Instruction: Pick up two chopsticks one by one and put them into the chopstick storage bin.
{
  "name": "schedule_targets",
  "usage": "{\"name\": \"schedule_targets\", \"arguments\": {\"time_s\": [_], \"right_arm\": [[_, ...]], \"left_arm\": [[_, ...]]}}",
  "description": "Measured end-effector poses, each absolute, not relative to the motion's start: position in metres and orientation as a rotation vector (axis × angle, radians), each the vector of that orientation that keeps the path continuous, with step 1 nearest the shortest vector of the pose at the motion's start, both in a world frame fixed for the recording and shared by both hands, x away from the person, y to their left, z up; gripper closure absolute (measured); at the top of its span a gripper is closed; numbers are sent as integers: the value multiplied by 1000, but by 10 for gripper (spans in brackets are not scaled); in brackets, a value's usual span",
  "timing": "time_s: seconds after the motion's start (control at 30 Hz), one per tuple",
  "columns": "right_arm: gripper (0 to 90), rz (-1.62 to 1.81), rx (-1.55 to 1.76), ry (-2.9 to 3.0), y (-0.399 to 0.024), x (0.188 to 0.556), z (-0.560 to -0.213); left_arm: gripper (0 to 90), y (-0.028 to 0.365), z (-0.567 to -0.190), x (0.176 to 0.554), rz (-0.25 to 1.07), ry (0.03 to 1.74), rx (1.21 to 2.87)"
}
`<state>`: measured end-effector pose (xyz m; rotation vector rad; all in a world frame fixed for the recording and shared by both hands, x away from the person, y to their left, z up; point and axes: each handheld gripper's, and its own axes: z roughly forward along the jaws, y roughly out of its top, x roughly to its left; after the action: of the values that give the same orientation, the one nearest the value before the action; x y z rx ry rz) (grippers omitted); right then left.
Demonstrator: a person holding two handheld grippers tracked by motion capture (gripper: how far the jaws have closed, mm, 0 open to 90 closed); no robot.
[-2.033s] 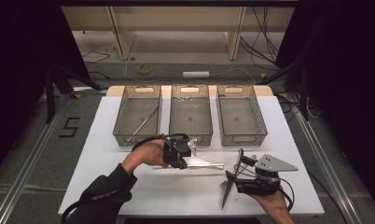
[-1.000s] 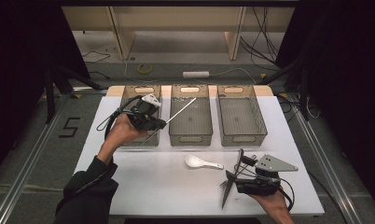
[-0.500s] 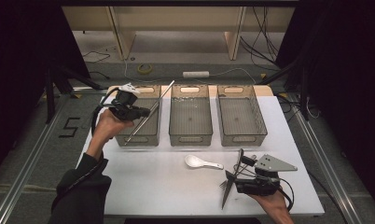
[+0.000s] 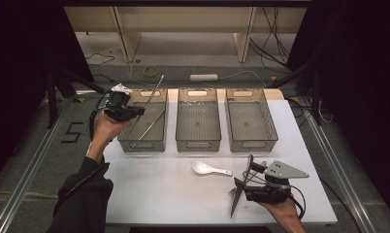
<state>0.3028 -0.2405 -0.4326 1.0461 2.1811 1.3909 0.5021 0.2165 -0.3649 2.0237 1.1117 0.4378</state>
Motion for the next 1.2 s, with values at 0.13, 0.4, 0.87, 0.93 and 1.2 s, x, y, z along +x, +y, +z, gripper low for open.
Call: {"name": "schedule_targets", "arguments": {"time_s": [0.13,0.4,0.87,0.93,1.2], "right_arm": [[212,1393,1050,2177,-241,303,-433],[212,1391,1047,2182,-241,303,-433],[212,1391,1041,2182,-240,302,-432],[212,1392,1041,2182,-240,302,-432],[212,1392,1039,2181,-240,302,-432]], "left_arm": [[857,220,-368,505,469,1129,2005],[857,228,-379,509,517,1179,1981],[857,229,-394,513,527,1224,1996],[856,229,-396,514,527,1228,1997],[856,231,-403,515,509,1259,2006]]}}
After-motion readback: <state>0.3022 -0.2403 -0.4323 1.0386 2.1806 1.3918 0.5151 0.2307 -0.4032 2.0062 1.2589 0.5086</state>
